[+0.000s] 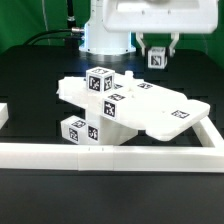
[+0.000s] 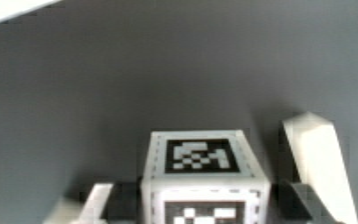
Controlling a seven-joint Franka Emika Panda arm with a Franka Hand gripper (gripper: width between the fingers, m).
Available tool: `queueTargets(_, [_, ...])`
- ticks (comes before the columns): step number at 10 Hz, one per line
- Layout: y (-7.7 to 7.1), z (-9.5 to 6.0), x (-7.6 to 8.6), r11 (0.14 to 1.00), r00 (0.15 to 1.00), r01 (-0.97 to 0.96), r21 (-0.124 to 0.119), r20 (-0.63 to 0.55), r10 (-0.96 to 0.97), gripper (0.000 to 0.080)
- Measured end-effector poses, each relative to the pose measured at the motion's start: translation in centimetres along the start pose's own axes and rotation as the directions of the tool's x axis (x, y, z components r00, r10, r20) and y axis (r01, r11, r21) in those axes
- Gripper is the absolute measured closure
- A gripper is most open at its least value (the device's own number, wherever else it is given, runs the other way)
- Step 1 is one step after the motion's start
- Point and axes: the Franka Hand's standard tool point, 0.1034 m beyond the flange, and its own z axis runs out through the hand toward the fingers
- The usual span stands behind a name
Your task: Assemble chair
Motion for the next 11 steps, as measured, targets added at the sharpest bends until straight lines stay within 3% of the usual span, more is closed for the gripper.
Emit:
queueTargets(1, [-0.5,-0.8,2.4,1.000,1.000,0.026,-0.007,0.013,-0.026,0.0515])
queueTargets(4, [-0.3,-0.2,2.4,1.000,1.000,0.025,-0.010,0.003,-0.025,0.0515])
queueTargets(5, [0.6,0.7,3.5,0.994,0.993,0.106,-0.017,-0.057,-0.107,0.0515])
queueTargets(6, [1.3,0.1,4.4,0.986,0.985,0.163,-0.034,-0.049,-0.165,0.0515])
queueTargets(7, [1.9,-1.1,6.6,0.976,0.976,0.213,-0.036,-0.047,-0.214,0.0515])
queueTargets(8, [2.6,-1.1,8.1,0.975,0.973,0.219,-0.043,-0.059,-0.222,0.0515])
queueTargets(11, [2.4,-1.1,8.0,0.976,0.975,0.211,-0.043,-0.061,-0.214,0.0515])
